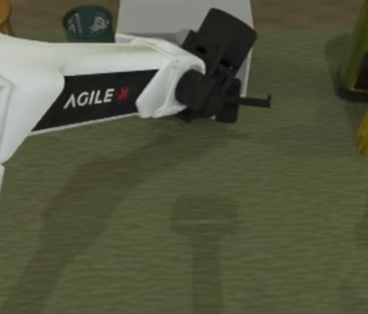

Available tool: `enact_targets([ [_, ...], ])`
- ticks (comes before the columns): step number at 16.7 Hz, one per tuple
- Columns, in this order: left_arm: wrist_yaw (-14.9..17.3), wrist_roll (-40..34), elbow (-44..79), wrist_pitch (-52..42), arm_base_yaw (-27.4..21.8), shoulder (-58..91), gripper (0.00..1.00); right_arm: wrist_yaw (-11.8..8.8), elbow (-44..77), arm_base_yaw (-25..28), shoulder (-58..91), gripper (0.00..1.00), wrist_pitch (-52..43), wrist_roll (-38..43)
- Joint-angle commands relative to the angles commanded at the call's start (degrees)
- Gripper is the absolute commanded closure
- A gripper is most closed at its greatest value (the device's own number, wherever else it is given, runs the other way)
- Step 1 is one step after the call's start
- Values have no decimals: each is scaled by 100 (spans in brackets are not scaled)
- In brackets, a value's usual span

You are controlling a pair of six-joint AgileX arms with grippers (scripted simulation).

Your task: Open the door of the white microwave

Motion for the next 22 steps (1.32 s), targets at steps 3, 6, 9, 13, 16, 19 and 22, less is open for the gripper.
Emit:
enact_targets([
  [3,58,120,-141,97,47,-112,100,0,0,0,0,0,0,0],
  [6,99,211,-257,143,75,-163,100,0,0,0,0,0,0,0],
  [9,99,211,-257,143,75,-163,100,0,0,0,0,0,0,0],
  [13,99,211,-257,143,75,-163,100,0,0,0,0,0,0,0],
  [16,99,211,-257,143,75,-163,100,0,0,0,0,0,0,0],
  [19,99,211,-257,143,75,-163,100,0,0,0,0,0,0,0],
  [22,99,211,-257,143,75,-163,100,0,0,0,0,0,0,0],
])
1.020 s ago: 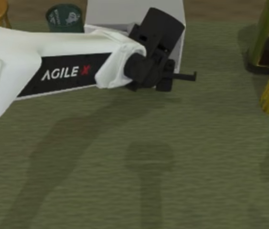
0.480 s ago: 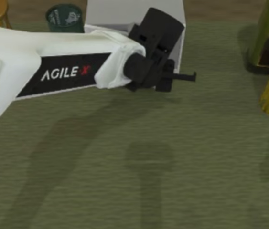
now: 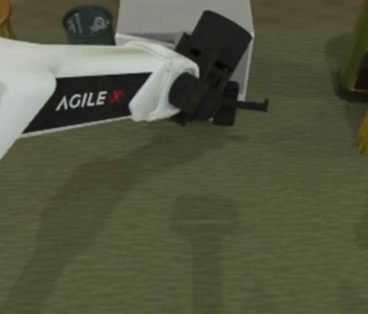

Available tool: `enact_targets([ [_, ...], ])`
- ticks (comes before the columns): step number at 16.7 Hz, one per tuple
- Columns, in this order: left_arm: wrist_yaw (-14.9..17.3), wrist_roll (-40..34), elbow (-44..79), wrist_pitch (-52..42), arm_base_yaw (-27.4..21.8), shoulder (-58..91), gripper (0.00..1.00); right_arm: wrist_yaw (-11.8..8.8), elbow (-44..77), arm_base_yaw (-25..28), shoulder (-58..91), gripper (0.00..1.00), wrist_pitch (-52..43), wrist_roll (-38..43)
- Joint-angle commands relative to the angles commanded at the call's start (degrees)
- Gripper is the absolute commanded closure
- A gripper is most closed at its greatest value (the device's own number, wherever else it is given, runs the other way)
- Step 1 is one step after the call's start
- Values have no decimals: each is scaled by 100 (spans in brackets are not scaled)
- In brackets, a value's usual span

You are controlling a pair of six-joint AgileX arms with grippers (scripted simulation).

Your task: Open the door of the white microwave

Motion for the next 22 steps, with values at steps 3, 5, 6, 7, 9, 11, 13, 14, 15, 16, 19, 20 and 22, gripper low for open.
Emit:
enact_targets([
  [3,0,0,0,0,0,0,100,0,0,0,0,0,0,0],
  [5,0,0,0,0,0,0,100,0,0,0,0,0,0,0],
  [6,0,0,0,0,0,0,100,0,0,0,0,0,0,0],
  [7,0,0,0,0,0,0,100,0,0,0,0,0,0,0],
  [9,48,-16,8,6,-43,8,100,0,0,0,0,0,0,0],
  [11,85,67,-86,58,-13,-57,100,0,0,0,0,0,0,0],
  [13,130,155,-179,123,20,-127,100,0,0,0,0,0,0,0],
  [14,146,190,-227,135,35,-144,100,0,0,0,0,0,0,0],
  [15,149,195,-234,137,36,-147,100,0,0,0,0,0,0,0],
  [16,149,195,-234,137,36,-147,100,0,0,0,0,0,0,0],
  [19,149,195,-234,137,36,-147,100,0,0,0,0,0,0,0],
  [20,149,195,-234,137,36,-147,100,0,0,0,0,0,0,0],
  [22,149,195,-234,137,36,-147,100,0,0,0,0,0,0,0],
])
